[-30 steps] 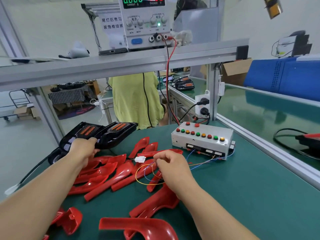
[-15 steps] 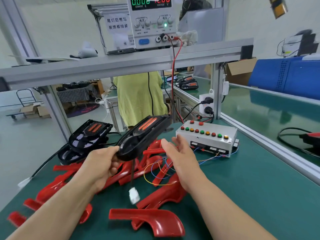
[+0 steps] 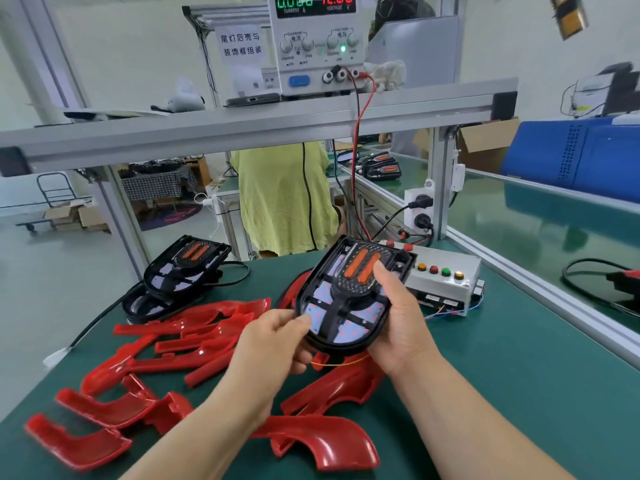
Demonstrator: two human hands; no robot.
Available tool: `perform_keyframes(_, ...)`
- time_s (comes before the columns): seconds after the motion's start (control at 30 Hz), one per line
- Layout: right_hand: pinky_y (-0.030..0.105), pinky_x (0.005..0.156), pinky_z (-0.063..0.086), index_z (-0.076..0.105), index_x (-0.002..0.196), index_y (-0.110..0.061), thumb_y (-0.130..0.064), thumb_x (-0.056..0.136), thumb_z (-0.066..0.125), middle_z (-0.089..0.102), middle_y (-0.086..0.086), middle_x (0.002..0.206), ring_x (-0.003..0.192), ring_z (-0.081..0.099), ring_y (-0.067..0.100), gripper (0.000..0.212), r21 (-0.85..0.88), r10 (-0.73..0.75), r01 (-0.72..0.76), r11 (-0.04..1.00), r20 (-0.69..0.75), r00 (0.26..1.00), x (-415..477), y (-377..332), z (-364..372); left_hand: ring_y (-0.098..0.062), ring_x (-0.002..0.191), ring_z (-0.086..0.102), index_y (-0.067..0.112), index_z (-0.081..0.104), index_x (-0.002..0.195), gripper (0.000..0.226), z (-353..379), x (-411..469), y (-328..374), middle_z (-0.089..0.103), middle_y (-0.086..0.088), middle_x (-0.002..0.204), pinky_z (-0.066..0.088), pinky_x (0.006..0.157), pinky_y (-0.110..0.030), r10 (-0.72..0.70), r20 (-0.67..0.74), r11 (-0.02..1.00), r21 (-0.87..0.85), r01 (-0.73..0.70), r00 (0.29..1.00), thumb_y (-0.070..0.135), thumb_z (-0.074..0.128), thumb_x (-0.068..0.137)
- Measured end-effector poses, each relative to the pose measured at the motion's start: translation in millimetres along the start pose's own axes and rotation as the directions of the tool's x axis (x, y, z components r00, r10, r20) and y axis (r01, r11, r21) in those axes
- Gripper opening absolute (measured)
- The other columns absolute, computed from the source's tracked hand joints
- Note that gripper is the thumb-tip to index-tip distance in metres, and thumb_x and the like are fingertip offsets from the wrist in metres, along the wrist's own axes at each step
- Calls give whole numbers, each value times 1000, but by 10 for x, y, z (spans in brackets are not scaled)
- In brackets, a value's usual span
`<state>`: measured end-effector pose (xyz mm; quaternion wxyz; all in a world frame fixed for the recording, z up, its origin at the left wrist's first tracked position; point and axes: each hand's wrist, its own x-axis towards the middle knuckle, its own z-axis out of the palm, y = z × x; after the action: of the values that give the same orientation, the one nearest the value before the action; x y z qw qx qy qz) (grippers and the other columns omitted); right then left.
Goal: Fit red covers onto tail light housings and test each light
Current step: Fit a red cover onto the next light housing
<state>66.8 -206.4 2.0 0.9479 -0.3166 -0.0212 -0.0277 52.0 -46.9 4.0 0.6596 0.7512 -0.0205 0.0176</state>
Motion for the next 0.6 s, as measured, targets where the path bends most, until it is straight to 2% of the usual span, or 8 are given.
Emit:
perform_keyframes(0.07, 54, 95, 53, 73, 110, -2, -28, 89, 56, 69, 26, 117, 99, 69, 37, 37, 16, -12, 13, 1000, -13, 1000, 21, -20, -46, -10, 56, 58, 12, 68, 99, 10, 26, -31, -28, 67, 1, 65, 48, 54, -25, 11, 39, 1000, 5, -11, 999, 18, 61, 95)
perform_keyframes(0.2, 53, 92, 54, 67, 122, 2, -27, 91, 52, 66, 27, 122, 105, 67, 40, 45, 33, -2, 4, 999, -53, 999, 32, -77, -82, -13, 63, 61, 13, 67, 106, 16, -1, -34, -56, 70, -1, 76, 49, 57, -24, 7, 159, 999, -52, 2, 987, 24, 61, 95)
perform_keyframes(0.27, 52, 84, 58, 69, 118, 1, -27, 90, 53, 68, 25, 119, 101, 70, 38, 42, 39, -39, 40, 998, -26, 999, 33, -123, -93, -13, 65, 62, 12, 68, 104, 23, -48, -20, -62, 72, -3, 82, 50, 57, -23, 10, 215, 995, -102, 12, 977, 31, 58, 96)
perform_keyframes(0.33, 49, 76, 61, 72, 112, -2, -28, 88, 54, 71, 22, 114, 98, 72, 36, 39, 52, -93, 92, 994, 6, 996, 27, -192, -108, -13, 65, 63, 10, 69, 103, 34, -99, 14, -60, 74, -6, 86, 51, 57, -23, -7, 193, 988, -147, 36, 981, 39, 51, 97)
perform_keyframes(0.4, 46, 73, 61, 77, 104, -6, -29, 84, 56, 73, 18, 110, 95, 73, 33, 37, 67, -131, 128, 989, 42, 990, 17, -251, -122, -12, 64, 63, 10, 69, 101, 35, -177, 78, -48, 75, -7, 85, 51, 57, -23, -18, 83, 986, -166, 32, 996, 38, 48, 100)
perform_keyframes(0.43, 47, 75, 60, 78, 102, -8, -30, 84, 56, 74, 17, 110, 97, 73, 33, 37, 76, -135, 130, 989, 64, 989, 10, -271, -126, -12, 63, 63, 12, 70, 98, 31, -235, 120, -47, 75, -7, 84, 51, 56, -22, -2, 7, 993, -117, 3, 1000, 35, 49, 100)
perform_keyframes(0.5, 51, 81, 59, 79, 102, -10, -32, 86, 53, 73, 16, 113, 102, 71, 33, 37, 84, -126, 118, 989, 92, 988, -4, -284, -129, -11, 64, 63, 22, 71, 88, 22, -389, 206, -67, 74, 0, 81, 51, 58, -20, 87, -127, 983, 171, -64, 988, 33, 55, 97)
perform_keyframes(0.6, 52, 83, 58, 80, 100, -11, -32, 86, 54, 74, 15, 111, 100, 72, 32, 37, 71, -119, 113, 991, 97, 988, -29, -268, -99, -3, 82, 61, 32, 67, 82, 13, -587, 246, -115, 69, 11, 85, 43, 67, -17, 169, -108, 815, 574, -78, 980, 38, 61, 92)
